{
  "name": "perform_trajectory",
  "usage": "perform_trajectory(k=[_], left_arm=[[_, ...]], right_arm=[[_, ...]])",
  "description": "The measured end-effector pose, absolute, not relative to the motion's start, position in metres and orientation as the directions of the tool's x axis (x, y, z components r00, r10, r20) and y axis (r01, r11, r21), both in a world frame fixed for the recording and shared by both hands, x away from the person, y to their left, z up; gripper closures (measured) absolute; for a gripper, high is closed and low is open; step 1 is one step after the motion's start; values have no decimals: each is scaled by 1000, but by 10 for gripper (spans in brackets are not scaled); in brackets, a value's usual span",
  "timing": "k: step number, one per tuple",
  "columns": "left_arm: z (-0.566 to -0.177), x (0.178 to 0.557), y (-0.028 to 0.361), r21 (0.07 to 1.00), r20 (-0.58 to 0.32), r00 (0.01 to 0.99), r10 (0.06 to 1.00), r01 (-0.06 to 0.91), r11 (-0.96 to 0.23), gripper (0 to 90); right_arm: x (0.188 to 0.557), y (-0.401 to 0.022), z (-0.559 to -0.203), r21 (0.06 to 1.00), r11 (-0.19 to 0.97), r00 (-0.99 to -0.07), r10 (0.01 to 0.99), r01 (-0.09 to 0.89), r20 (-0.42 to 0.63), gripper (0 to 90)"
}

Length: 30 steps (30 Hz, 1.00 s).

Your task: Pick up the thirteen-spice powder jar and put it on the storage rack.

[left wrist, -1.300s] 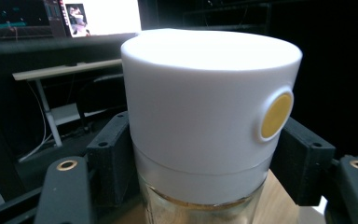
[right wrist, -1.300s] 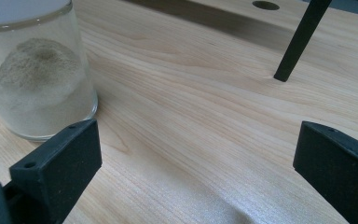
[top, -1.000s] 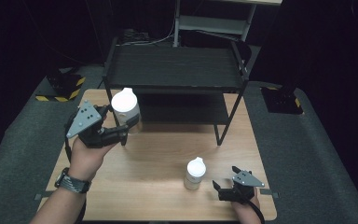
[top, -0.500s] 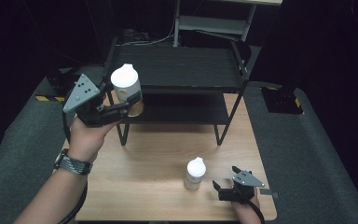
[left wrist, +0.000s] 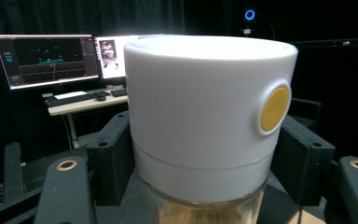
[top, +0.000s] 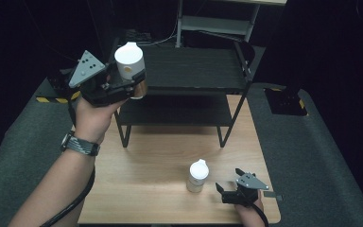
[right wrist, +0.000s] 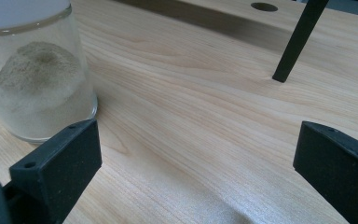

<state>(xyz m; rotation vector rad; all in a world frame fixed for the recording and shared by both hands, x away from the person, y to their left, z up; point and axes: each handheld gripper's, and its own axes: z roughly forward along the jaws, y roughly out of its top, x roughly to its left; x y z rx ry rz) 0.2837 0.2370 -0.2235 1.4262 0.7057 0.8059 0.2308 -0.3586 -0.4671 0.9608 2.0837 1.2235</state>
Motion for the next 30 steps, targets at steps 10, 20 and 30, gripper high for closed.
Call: perform_trajectory(k=[10, 20, 30], left_arm=[[-216, 305, 221, 998, 55, 527, 848, -58, -28, 304], [-213, 329, 209, 999, 41, 496, 867, -40, -24, 304], [-212, 343, 203, 1000, 30, 488, 872, -21, -22, 304]], right_arm=[[231, -359, -468, 892, 336, -605, 791, 303, -92, 3], [230, -362, -468, 897, 321, -605, 793, 305, -78, 3], [230, -363, -469, 899, 315, -606, 792, 303, -74, 3]])
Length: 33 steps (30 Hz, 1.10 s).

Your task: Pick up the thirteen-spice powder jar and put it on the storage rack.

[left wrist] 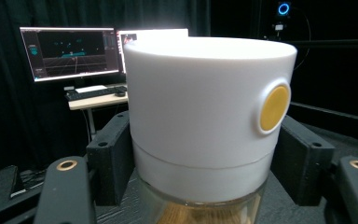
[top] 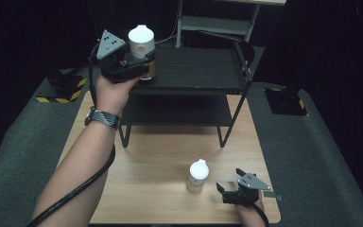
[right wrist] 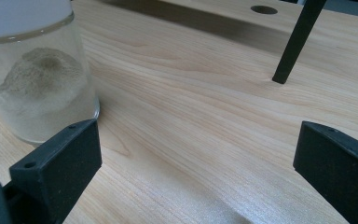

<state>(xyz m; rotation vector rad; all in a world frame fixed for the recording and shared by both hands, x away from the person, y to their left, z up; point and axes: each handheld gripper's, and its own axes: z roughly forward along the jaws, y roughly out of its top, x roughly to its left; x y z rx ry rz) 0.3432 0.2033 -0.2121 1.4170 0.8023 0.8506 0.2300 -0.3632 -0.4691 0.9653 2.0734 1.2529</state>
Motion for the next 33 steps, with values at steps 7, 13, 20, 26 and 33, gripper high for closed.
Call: perform_trajectory(k=[7, 13, 20, 26, 33], left_arm=[[-211, 350, 200, 1000, 23, 486, 874, -12, -20, 304], [-211, 354, 198, 1000, 19, 489, 872, -1, -22, 304], [-212, 357, 197, 1000, 14, 491, 871, 6, -19, 304], [-211, 357, 199, 1000, 0, 492, 870, -5, 3, 297], [-210, 357, 198, 1000, 12, 490, 872, -10, -8, 301]], right_arm=[[230, -364, -469, 900, 312, -607, 791, 304, -69, 2], [230, -364, -469, 901, 307, -606, 793, 307, -63, 3], [230, -365, -470, 902, 307, -607, 792, 305, -64, 3], [230, -364, -470, 902, 309, -608, 791, 301, -68, 3], [230, -364, -470, 902, 309, -607, 792, 302, -69, 3]])
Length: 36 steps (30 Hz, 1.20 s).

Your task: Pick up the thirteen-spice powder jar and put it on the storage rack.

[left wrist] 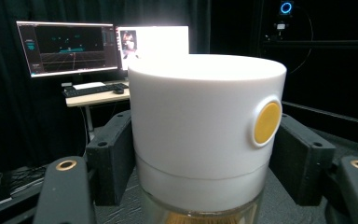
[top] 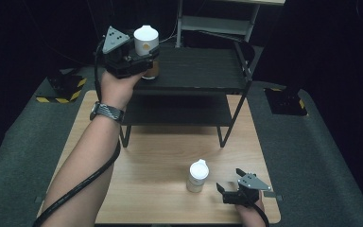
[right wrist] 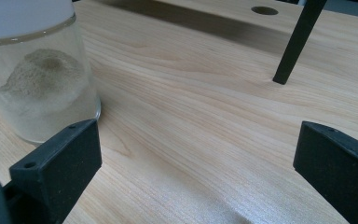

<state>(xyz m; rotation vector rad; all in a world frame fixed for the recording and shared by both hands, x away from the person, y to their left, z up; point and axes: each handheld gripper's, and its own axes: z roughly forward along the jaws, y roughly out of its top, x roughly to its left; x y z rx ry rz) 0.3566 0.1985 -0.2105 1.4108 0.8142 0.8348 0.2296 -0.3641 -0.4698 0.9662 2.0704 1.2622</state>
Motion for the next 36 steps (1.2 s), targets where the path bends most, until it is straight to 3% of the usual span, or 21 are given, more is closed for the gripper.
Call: perform_trajectory(k=[10, 16, 25, 36], left_arm=[[-211, 356, 197, 1000, 11, 488, 873, -9, -7, 292], [-211, 352, 194, 1000, -12, 479, 878, 16, 5, 139], [-212, 336, 197, 999, 22, 521, 854, -32, -6, 6], [-224, 318, 207, 999, 24, 531, 847, -35, -6, 5]], right_arm=[[230, -364, -470, 901, 311, -608, 791, 302, -69, 3], [230, -364, -469, 900, 313, -607, 791, 304, -70, 3], [230, -363, -469, 898, 319, -608, 790, 305, -74, 3], [229, -361, -469, 896, 325, -604, 793, 302, -84, 3]])
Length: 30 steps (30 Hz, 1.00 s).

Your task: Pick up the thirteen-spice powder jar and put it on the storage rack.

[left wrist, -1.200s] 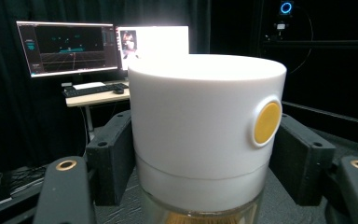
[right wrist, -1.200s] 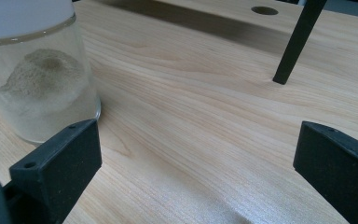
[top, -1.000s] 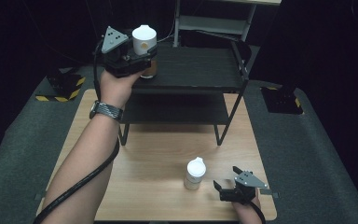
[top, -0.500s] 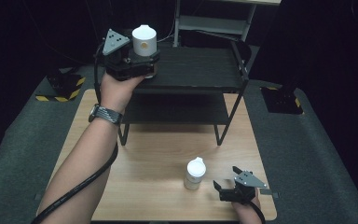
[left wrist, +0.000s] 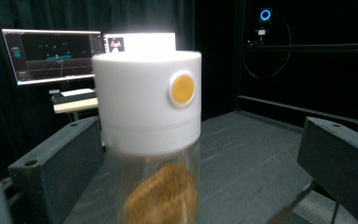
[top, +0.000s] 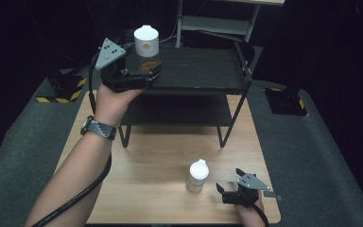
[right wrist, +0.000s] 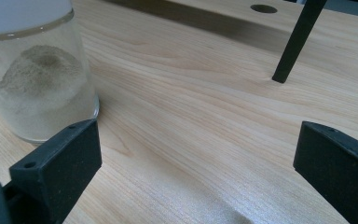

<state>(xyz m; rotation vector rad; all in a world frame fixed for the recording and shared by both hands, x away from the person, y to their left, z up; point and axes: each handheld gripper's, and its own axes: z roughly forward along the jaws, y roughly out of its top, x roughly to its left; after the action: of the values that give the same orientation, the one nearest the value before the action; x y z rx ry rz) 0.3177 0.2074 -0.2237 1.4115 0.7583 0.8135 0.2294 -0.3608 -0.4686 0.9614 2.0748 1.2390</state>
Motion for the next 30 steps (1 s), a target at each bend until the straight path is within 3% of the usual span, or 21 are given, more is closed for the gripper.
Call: perform_trajectory(k=[9, 30], left_arm=[[-243, 296, 221, 999, 44, 540, 840, -34, -30, 3], [-329, 253, 240, 993, 100, 588, 803, -10, -116, 3]], right_arm=[[229, -359, -468, 895, 329, -601, 794, 302, -89, 2], [228, -359, -468, 895, 326, -595, 799, 305, -88, 2]])
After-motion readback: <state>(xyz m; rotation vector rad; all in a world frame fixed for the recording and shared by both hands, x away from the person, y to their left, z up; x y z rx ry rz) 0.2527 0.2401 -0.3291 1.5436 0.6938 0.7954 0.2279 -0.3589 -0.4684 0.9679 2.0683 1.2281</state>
